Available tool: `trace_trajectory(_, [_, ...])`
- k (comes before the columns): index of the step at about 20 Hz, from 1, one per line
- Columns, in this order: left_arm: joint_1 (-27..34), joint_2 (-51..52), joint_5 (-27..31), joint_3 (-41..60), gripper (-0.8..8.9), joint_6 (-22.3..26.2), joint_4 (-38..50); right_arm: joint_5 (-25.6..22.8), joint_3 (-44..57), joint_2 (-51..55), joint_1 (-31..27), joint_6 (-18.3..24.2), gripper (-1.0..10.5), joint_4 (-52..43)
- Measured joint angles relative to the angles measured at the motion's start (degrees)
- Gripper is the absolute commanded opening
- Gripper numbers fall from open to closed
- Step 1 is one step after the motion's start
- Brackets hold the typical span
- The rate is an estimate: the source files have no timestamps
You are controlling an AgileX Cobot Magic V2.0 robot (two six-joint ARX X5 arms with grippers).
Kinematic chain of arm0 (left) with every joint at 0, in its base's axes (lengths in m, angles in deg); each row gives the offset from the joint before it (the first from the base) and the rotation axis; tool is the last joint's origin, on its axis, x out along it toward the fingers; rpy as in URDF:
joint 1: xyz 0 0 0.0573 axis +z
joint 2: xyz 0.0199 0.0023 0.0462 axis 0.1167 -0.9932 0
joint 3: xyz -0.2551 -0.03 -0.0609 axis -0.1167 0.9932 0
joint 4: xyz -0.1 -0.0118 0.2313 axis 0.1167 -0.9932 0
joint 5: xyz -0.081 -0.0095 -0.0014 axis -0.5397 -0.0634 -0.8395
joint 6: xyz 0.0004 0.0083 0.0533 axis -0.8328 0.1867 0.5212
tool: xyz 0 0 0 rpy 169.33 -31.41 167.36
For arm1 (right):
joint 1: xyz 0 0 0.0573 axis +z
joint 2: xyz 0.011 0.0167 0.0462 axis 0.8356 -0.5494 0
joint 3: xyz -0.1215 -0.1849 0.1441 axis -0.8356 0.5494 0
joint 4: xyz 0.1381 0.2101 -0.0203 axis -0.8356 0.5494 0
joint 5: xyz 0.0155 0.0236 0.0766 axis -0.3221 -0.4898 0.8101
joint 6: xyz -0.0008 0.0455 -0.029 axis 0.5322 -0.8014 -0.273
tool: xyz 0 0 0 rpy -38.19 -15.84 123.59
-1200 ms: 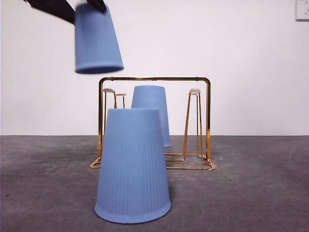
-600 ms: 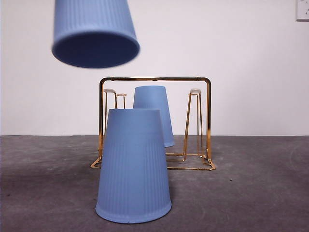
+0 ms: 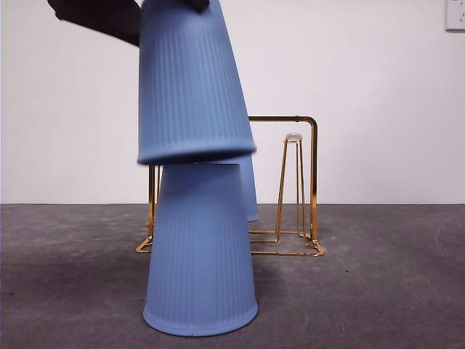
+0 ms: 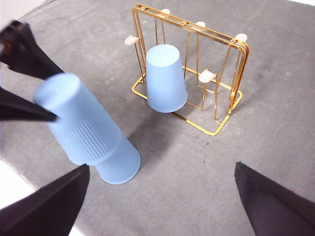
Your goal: The left arm pick up the left cup on cup holder and place it on desk, then the right arm insert the right cup into the first cup, and then the left arm insert the mid cup into the first cup
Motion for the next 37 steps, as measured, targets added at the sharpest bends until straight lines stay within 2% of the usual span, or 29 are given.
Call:
trace_trajectory(4, [-1.49,-4.42,1.14,0.04,2.49,1.88,0.42,0.00,0.00,0.00,0.00,0.00,4.6,0.00])
trace_trajectory(15, [-2.58,-10.82,2.38,1.90,2.54,3.21,3.48,0.00,0.00,0.00,0.00,0.00,4.6,0.00])
trace_trajectory(16, [-2.58,-10.86,2.38,1.90,2.69,3.34,3.52,0.00,0.00,0.00,0.02,0.00,4.6,0.00])
trace_trajectory(19, [-2.67,-10.93,3.28,1.90,4.11,3.37,3.98,0.00,0.00,0.00,0.00,0.00,4.6,-0.02])
trace_trajectory(22, [-2.69,-10.82,4.98,1.90,4.54,3.34,4.39,0.00,0.00,0.00,0.00,0.00,4.6,-0.02])
trace_trajectory(26, [-2.69,-6.88,4.96,-0.42,4.73,2.05,1.46,0.00,0.00,0.00,0.02,0.00,4.6,0.00])
trace_trajectory(30, [-2.71,0.63,4.94,-5.62,4.69,-0.48,-6.84,0.04,0.00,-0.26,0.02,0.00,4.6,-0.02])
trace_trajectory(32, [-2.73,4.50,4.94,-6.91,4.69,-1.18,-10.38,1.33,0.00,-1.31,0.00,0.00,4.6,-0.50])
trace_trajectory(37, [-2.80,14.21,4.94,-7.28,4.69,-2.12,-13.14,5.95,0.00,-8.52,0.00,1.07,4.6,-8.96])
